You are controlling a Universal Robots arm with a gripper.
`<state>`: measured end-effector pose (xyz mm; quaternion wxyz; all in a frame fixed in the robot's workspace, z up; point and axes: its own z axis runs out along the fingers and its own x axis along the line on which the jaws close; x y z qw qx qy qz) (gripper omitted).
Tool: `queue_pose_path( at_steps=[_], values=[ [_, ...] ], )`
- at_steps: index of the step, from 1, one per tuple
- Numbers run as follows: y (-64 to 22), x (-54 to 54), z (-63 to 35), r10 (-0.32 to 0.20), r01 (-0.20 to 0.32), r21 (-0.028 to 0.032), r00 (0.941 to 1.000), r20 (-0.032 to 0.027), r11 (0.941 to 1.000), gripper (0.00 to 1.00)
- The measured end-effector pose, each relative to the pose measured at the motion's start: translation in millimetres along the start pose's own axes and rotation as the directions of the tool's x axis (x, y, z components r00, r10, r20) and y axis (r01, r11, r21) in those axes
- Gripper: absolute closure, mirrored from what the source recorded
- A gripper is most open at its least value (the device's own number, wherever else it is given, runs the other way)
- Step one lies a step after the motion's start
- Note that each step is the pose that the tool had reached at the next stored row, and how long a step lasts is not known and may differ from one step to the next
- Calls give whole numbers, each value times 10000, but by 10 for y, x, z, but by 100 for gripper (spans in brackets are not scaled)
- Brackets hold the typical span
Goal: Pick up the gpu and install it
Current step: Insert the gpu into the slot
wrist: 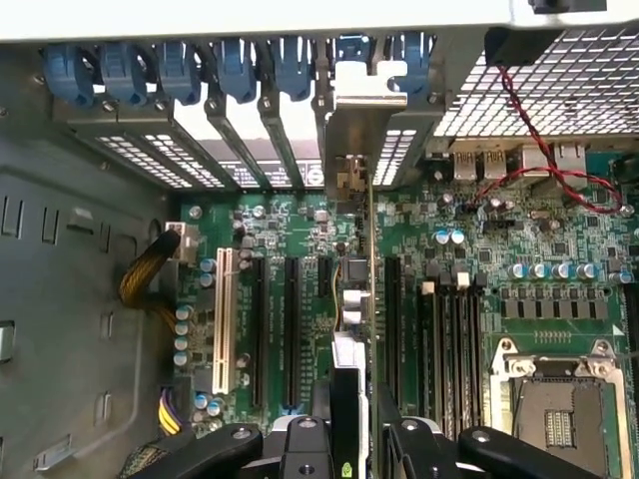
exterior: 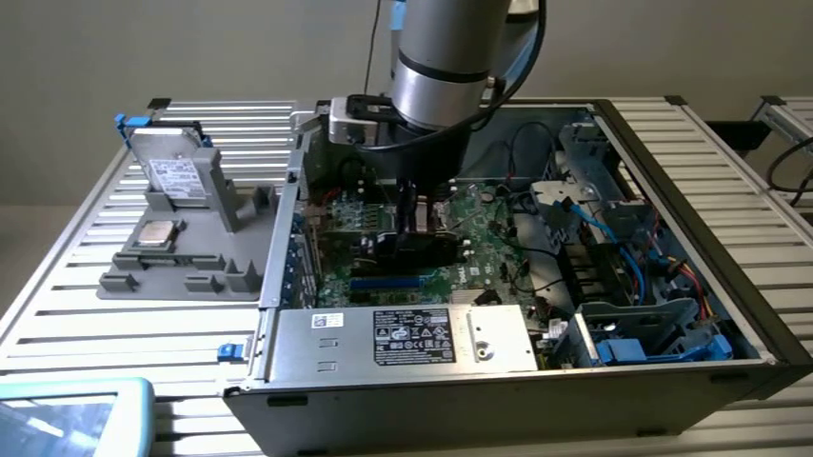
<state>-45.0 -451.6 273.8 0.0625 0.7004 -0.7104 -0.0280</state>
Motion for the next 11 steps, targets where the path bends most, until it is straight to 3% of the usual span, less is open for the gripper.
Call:
queue_pose_path(
  at_steps=[11],
  values=[
    [34,-4,93,-3,3,1,10000,16,10000,73]
  ],
)
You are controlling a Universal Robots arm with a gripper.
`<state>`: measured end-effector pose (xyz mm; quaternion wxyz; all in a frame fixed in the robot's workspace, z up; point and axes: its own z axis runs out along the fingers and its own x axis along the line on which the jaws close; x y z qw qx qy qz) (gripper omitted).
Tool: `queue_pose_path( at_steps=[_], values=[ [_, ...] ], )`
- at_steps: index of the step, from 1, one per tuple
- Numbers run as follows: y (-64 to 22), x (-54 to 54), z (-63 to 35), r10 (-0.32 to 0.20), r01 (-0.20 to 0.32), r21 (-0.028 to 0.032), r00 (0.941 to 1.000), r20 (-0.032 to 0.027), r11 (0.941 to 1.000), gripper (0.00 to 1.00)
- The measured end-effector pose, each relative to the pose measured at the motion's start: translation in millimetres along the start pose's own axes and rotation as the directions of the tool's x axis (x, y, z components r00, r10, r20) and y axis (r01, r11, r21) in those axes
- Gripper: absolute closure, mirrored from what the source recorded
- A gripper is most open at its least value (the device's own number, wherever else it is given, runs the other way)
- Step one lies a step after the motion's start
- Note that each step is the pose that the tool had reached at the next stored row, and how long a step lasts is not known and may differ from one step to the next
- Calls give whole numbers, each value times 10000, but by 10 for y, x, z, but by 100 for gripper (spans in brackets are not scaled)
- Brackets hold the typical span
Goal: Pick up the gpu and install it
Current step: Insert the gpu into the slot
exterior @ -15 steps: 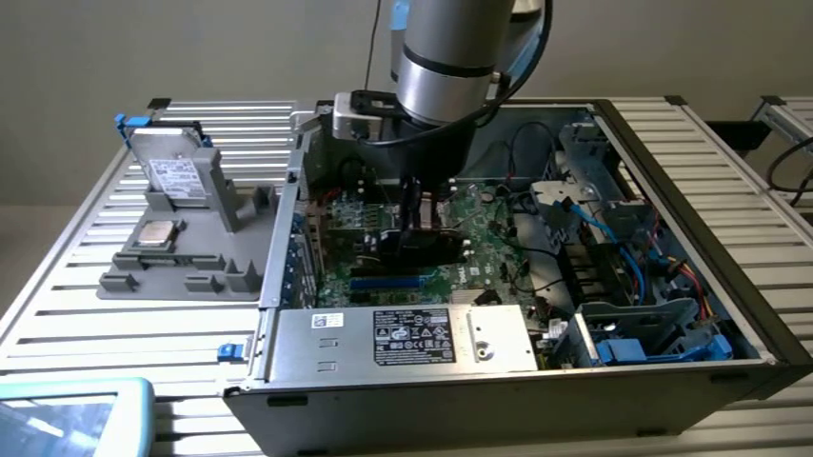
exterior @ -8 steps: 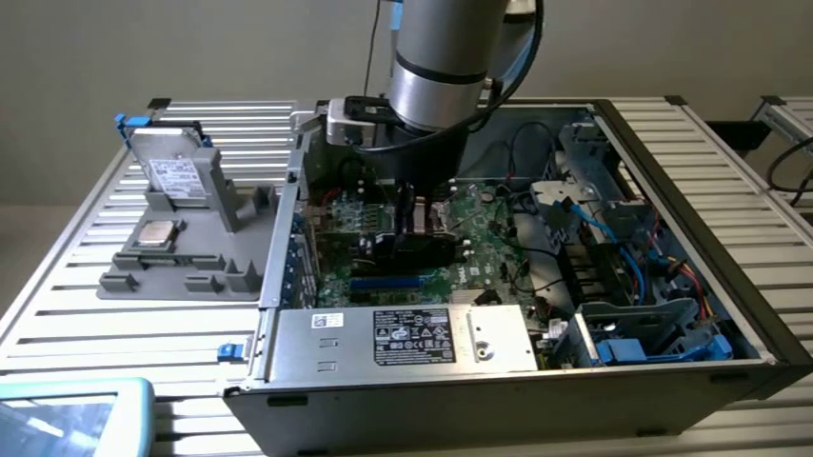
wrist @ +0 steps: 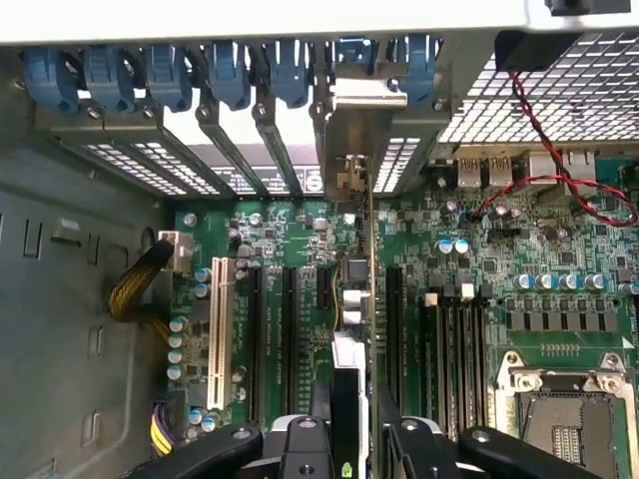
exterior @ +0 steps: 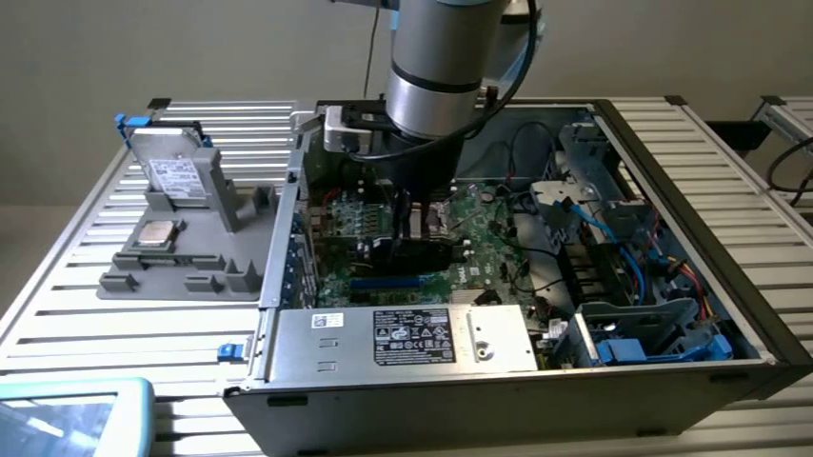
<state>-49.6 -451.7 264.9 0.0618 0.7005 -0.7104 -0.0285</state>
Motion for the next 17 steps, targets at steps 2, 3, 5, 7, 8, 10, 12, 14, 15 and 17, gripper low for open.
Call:
queue_pose_path(
  at_steps=[2,3,5,7,8,10,12,14,15,17],
  values=[
    [-1,-1,22,0,0,-1,10000,2,10000,73],
    [0,-1,30,1,-1,-1,10000,3,10000,73],
    [2,-1,40,0,0,-1,10000,6,10000,73],
    [2,-2,47,-2,2,-1,10000,8,10000,73],
    [4,-2,50,0,0,-2,10000,7,10000,73],
    [11,-3,54,0,0,-2,10000,6,10000,73],
    [14,-3,57,0,0,-1,10000,7,10000,73],
    [14,-4,58,-1,1,-1,10000,8,10000,73],
    [14,-4,58,-1,1,-1,10000,8,10000,73],
    [14,-6,59,-1,1,0,10000,11,10000,73]
  ],
)
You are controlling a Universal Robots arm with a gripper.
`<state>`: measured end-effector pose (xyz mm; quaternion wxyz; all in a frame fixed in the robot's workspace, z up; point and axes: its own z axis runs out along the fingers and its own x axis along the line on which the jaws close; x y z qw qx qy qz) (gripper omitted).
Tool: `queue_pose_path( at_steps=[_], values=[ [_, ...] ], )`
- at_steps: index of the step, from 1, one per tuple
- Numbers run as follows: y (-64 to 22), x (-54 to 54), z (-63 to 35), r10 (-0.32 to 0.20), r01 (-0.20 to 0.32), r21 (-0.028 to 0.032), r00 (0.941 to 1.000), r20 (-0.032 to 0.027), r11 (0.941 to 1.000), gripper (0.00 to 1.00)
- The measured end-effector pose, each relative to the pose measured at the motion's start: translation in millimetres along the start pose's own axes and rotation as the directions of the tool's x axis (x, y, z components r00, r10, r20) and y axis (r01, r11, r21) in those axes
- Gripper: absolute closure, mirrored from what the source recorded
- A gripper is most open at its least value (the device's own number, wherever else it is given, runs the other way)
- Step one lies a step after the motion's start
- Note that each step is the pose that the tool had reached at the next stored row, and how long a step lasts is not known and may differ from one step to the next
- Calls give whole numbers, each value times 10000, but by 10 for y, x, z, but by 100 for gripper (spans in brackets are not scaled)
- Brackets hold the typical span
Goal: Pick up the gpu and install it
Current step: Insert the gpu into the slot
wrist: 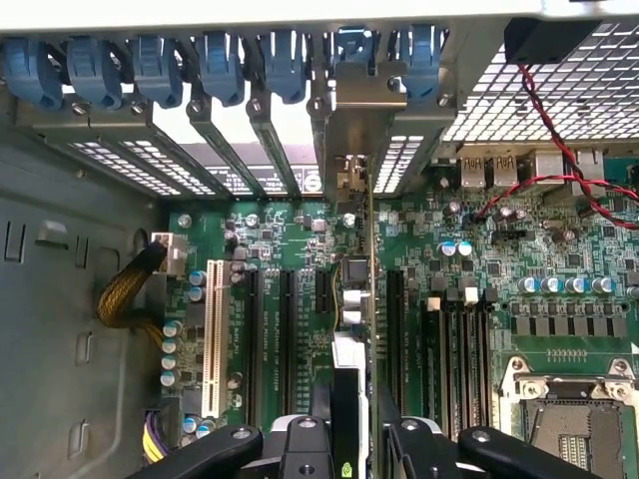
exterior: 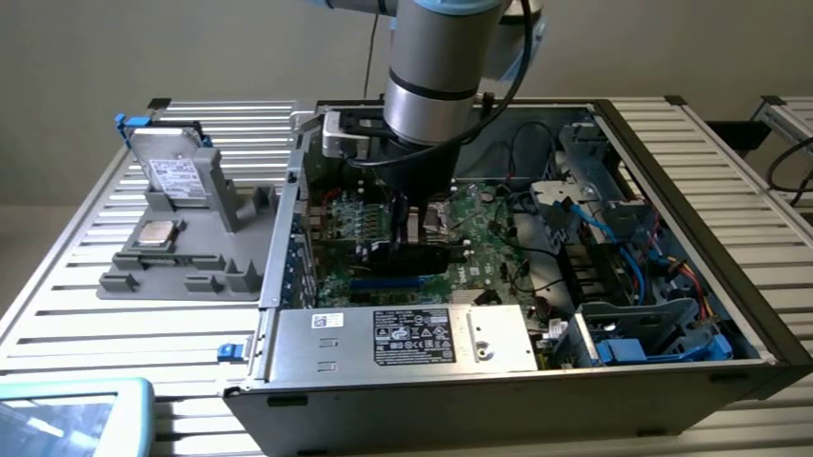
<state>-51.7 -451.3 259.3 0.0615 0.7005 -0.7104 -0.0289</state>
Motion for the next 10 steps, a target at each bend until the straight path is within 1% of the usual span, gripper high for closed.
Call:
queue_pose_path(
  at_steps=[10],
  values=[
    [-2,-16,22,1,-1,-1,10000,-11,10000,73]
  ],
)
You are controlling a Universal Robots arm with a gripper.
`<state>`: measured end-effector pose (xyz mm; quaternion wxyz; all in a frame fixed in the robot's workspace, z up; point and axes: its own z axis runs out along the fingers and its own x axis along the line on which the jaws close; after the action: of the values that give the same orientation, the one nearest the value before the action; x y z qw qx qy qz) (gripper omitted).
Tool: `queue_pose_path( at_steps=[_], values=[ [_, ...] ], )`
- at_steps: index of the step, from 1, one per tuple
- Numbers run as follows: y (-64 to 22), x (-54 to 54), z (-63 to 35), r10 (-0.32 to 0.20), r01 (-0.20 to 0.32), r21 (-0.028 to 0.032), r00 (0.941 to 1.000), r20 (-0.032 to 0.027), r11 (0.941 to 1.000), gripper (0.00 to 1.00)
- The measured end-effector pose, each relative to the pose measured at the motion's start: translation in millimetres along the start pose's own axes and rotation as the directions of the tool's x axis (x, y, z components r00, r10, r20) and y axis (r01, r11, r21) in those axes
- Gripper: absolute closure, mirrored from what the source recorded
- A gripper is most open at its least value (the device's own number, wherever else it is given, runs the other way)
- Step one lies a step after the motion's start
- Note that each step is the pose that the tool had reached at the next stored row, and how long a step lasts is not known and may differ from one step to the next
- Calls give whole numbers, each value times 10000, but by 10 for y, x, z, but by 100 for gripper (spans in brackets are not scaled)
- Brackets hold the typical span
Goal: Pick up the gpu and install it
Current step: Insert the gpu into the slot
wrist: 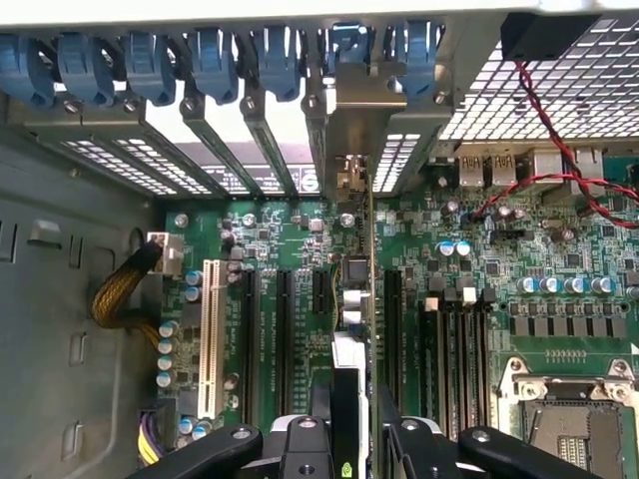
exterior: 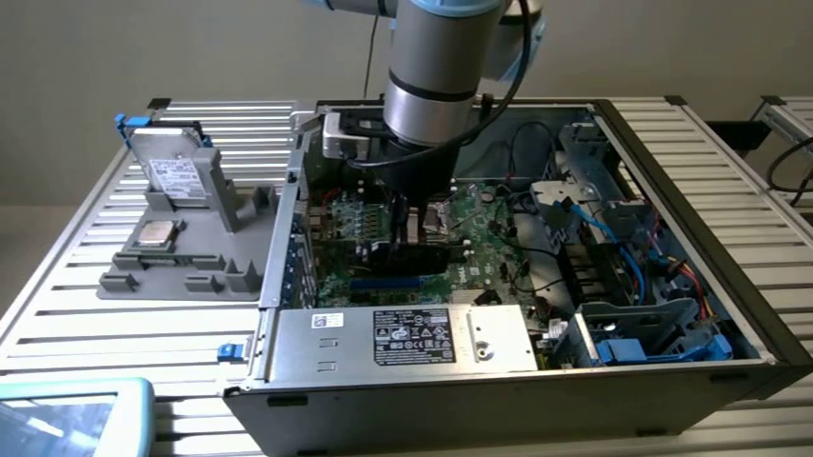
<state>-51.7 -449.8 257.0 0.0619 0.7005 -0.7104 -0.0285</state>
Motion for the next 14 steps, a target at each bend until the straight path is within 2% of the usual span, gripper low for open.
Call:
queue_pose_path(
  at_steps=[14],
  values=[
    [5,-2,62,0,0,-1,10000,5,10000,73]
  ],
)
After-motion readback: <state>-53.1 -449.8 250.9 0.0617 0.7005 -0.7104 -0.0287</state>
